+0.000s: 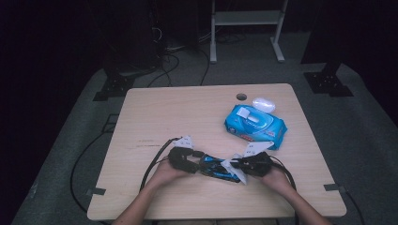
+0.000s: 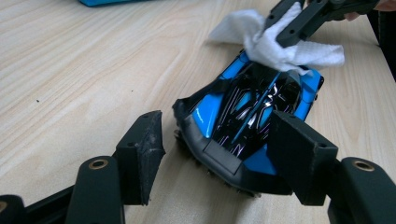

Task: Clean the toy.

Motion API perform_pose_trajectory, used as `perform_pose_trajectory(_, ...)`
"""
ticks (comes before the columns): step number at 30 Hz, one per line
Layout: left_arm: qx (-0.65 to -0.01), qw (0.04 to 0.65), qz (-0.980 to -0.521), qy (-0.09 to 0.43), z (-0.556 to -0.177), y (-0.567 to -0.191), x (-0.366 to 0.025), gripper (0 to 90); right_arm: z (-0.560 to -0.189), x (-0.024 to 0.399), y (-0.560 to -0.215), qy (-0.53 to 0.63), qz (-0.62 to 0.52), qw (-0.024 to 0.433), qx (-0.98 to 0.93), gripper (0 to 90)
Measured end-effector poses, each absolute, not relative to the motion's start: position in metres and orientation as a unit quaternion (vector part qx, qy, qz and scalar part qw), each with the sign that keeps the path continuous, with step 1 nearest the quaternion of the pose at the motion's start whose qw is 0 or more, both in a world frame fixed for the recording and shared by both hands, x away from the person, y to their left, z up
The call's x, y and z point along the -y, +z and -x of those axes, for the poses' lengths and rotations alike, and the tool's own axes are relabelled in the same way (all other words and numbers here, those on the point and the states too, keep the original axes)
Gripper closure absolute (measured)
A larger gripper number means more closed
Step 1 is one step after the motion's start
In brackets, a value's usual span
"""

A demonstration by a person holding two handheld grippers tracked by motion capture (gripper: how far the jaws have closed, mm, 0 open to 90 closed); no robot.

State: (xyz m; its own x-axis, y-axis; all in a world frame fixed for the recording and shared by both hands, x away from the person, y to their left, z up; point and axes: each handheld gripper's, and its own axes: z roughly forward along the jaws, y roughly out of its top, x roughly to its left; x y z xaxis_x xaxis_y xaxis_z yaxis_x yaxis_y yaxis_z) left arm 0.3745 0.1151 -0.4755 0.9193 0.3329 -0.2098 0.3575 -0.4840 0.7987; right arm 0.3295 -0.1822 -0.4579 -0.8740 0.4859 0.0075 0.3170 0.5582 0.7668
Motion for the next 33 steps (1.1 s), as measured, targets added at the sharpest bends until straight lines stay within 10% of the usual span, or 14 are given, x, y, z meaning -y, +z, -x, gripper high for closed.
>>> perform_pose_trajectory(33, -0.203, 0.466, -0.861, -0.023, -0.374, -0.476, -0.114, 37.0, -0.322, 0.168, -0.456, 0.422, -0.202, 0.084, -0.880, 82.4)
